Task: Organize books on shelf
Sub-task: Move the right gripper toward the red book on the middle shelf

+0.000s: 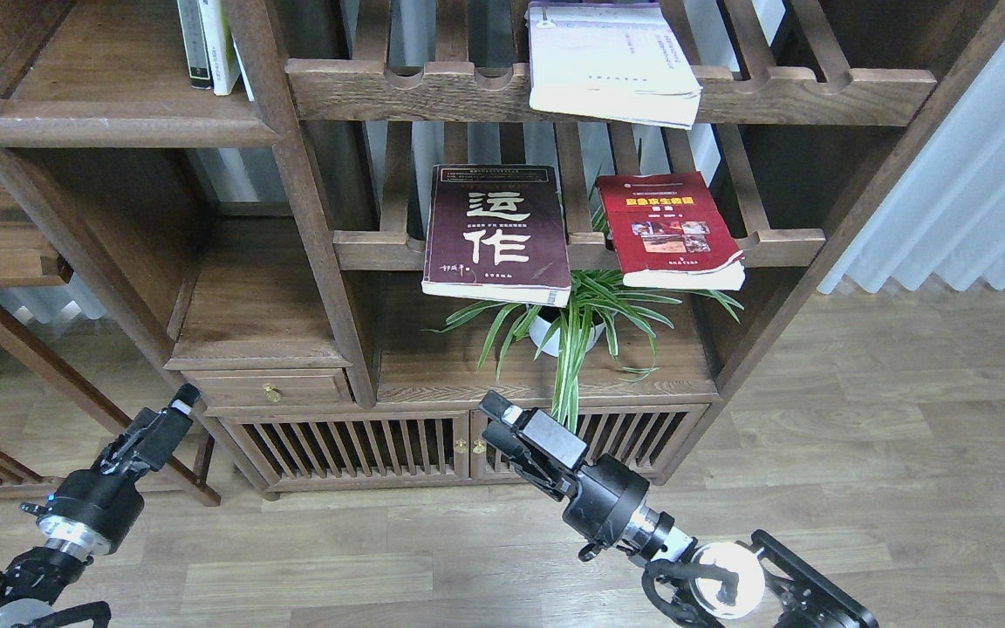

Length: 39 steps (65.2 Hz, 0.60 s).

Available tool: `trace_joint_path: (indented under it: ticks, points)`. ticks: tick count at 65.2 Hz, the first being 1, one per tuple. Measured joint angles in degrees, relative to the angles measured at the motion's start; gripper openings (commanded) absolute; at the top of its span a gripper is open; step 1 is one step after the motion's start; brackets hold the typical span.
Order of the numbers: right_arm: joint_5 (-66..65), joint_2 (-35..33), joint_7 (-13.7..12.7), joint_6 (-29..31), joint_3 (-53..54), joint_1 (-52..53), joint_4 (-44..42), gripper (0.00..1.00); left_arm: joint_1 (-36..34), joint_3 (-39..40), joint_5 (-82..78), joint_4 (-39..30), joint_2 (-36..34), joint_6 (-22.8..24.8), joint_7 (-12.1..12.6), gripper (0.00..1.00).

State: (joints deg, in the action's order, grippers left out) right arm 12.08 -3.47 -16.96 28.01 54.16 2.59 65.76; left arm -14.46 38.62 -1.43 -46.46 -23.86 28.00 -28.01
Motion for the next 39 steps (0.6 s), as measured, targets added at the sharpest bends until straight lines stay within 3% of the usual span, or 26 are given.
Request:
trace_joint_path:
  ticks: [39]
  points:
    - [-0.46,-0.4,-0.22,-0.02,-0.09,0.14,-2.39,1.0,-4.47,3.42,0.05,4.63,5.01,0.0,0.01,1.0]
